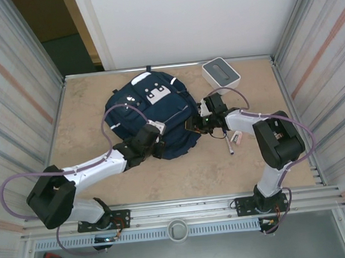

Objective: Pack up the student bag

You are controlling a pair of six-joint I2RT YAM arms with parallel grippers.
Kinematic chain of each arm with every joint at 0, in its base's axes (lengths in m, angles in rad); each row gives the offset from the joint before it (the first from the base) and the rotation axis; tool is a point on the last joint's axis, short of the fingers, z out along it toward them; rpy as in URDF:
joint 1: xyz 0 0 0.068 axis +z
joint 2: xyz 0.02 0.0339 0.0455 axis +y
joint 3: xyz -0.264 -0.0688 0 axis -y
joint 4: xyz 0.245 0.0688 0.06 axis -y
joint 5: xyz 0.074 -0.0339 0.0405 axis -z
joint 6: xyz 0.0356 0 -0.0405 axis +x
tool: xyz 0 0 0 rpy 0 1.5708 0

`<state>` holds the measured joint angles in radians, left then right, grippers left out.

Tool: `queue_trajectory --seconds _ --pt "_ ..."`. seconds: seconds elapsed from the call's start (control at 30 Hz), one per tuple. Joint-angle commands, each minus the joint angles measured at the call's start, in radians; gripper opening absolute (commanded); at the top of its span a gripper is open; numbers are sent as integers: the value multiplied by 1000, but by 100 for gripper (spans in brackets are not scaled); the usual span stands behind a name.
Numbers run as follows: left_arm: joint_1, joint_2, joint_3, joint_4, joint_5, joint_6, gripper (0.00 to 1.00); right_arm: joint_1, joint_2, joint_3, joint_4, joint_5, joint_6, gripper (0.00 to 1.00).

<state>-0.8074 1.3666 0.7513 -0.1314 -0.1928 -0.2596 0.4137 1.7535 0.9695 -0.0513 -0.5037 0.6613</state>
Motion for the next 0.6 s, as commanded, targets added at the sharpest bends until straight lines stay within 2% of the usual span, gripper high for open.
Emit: queue_trajectory --seconds 0.0,0.13,0.33,0.57 --pt "-4 -57 -17 -38 -98 3 0 -18 -3 30 9 11 -8 17" --pt "59 -112 -58 -82 -143 1 0 -42 -27 4 -20 26 -36 0" --pt "226 -179 -108 -96 -114 -1 0 -51 -31 -11 -47 17 -67 0" --pt "394 -138 -88 -19 -62 0 1 -4 3 29 -69 -23 -109 0"
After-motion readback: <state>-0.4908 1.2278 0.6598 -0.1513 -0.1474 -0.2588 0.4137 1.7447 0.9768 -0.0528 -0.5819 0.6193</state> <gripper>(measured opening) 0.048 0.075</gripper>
